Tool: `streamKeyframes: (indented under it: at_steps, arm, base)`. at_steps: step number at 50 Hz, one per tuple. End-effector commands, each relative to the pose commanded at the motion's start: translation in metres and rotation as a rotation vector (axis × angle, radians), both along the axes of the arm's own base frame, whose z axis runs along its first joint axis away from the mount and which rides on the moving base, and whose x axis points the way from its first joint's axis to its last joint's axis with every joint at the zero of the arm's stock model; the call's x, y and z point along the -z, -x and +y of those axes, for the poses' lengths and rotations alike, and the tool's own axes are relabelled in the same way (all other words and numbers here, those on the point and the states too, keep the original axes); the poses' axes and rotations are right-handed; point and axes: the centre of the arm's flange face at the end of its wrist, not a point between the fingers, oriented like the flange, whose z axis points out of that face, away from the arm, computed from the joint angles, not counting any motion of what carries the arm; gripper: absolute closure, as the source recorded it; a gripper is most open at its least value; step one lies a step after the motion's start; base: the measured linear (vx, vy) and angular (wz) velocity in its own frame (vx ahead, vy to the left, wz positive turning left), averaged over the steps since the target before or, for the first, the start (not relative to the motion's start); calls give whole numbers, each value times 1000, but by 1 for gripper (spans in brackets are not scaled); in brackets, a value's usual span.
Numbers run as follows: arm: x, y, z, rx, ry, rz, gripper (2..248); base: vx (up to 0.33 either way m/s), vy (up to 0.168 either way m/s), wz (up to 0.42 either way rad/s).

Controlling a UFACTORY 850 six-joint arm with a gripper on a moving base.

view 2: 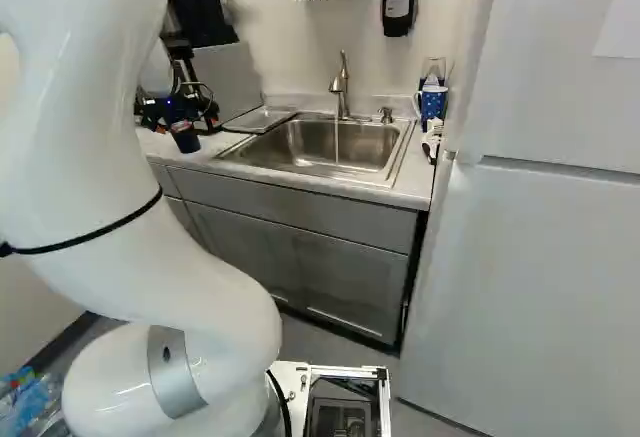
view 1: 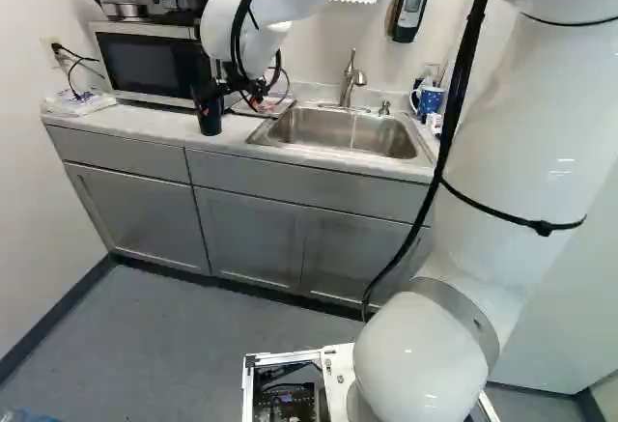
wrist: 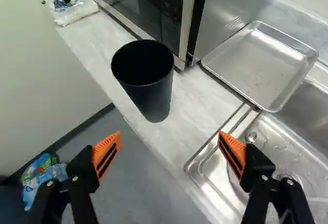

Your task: Rinse the cup and place it in the tray

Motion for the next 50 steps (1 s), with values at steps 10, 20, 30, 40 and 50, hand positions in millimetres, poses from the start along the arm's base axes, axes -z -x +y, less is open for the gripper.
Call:
streamKeyframes:
  at_steps: [10,20,30,40,50]
  arm:
    - [6,7,5,-15,-32,-54,3]
    - [11,10,10,-26,-64,-108,3]
    - [16,12,15,-36,-98,-162,3]
    - [20,11,19,-41,-132,-217,3]
    - [25,8,22,-42,-166,-272,3]
  base:
    - [0,0,0]
    - [0,0,0]
    - [0,0,0]
    - [0,0,0]
    - [0,0,0]
